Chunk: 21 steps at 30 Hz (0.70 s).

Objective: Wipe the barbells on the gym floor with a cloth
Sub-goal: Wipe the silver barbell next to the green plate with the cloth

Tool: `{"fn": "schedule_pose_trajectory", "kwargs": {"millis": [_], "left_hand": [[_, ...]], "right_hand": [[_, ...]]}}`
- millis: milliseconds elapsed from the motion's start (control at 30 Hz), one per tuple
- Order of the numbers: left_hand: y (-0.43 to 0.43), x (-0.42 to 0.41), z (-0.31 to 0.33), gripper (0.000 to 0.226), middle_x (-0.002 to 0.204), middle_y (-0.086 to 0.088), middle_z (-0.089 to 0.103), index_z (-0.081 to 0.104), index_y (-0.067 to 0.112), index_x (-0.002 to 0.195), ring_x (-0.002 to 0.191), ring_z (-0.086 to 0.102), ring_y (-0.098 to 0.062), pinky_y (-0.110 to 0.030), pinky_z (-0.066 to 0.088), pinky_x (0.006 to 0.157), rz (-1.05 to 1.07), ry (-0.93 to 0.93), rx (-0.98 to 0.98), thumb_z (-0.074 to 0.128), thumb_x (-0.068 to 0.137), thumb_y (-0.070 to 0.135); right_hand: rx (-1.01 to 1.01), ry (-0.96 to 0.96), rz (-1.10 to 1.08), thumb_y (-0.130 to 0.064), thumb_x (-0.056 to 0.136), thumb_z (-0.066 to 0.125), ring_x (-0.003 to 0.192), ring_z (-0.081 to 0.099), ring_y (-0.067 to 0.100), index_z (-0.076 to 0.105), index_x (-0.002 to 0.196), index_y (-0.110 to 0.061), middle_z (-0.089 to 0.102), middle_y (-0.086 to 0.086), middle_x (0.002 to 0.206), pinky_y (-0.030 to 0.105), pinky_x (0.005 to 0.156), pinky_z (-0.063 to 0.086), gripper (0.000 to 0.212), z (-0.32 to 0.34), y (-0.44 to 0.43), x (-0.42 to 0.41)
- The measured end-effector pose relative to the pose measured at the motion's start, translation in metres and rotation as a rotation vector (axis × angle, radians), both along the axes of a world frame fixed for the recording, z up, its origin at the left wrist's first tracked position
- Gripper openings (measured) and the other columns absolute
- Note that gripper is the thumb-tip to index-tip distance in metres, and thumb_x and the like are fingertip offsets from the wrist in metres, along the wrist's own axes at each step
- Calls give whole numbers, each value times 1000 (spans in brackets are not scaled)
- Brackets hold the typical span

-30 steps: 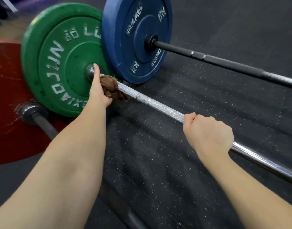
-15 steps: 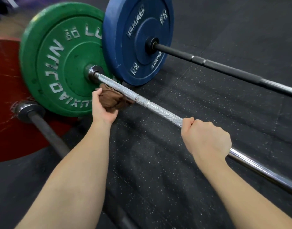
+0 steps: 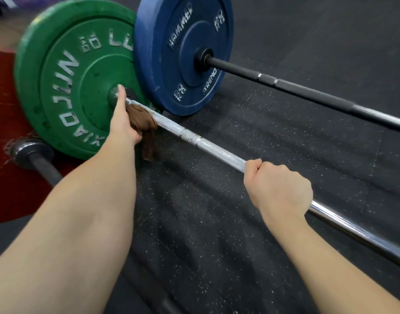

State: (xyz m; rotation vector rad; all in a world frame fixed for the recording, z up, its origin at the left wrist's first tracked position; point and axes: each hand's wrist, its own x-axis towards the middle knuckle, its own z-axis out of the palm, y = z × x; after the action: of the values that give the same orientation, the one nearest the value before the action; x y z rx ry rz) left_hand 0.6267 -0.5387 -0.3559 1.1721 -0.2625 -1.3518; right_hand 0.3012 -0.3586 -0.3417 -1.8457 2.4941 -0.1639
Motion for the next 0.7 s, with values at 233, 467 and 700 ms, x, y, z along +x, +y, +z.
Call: {"fn": "schedule_pose_trajectory", "kwargs": {"millis": [233, 467, 700], "left_hand": [[-22, 16, -39, 122, 112, -11, 77, 64, 17, 127, 97, 75, -38, -64, 57, 87, 213, -8, 114, 103, 20, 60], [-27, 16, -43, 94, 111, 0, 77, 66, 21, 121, 86, 78, -27, -53, 61, 80, 413, -42, 107, 85, 49, 80], [-26, 6, -8, 71, 69, 0, 50, 52, 18, 69, 63, 48, -19, -37, 47, 67, 137, 59, -7, 93, 44, 70]], "right_hand": [[23, 5, 5, -37, 100, 15, 48, 40, 21, 58, 73, -18, 51, 0, 59, 27, 53, 29, 54, -1, -1, -1], [22, -5, 0, -37, 99, 15, 47, 37, 21, 58, 74, -18, 48, -1, 59, 27, 53, 29, 54, 0, -1, -1], [37, 9, -6, -35, 96, 12, 48, 38, 21, 62, 75, -17, 49, 0, 59, 26, 54, 30, 58, 2, -1, 1]]}}
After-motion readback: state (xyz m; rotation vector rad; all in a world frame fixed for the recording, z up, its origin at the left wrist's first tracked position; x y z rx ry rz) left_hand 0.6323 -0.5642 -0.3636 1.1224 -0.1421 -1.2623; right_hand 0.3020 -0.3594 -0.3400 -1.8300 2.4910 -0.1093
